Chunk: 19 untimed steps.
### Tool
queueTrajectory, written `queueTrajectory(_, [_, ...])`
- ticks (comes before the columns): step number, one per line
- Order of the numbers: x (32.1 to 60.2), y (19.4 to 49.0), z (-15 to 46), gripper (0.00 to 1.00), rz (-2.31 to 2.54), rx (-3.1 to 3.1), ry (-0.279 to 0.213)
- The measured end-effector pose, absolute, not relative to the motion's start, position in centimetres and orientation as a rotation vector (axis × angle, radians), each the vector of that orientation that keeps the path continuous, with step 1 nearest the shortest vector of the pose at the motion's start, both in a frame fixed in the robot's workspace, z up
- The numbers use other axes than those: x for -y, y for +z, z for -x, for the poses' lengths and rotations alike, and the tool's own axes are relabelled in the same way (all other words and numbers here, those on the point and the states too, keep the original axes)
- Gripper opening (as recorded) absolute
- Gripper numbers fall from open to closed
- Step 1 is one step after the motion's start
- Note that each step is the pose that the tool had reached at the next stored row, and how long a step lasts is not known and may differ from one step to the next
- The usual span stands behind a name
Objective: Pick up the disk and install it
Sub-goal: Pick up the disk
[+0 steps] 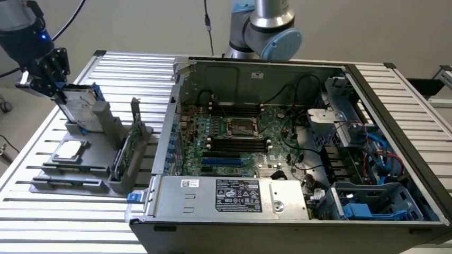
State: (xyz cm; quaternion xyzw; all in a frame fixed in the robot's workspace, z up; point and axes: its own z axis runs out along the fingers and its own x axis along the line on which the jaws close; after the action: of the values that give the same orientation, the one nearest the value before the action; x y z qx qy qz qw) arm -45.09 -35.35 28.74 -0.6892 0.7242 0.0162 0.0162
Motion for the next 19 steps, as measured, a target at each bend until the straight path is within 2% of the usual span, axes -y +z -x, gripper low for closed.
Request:
queueTrajectory(7, [35.4, 30.7, 45.1, 0.33, 2.142, -2.251, 0.054])
queueTrajectory(19, [36.0, 35.8, 44.9, 0.33, 2.138, -2.247, 0.062])
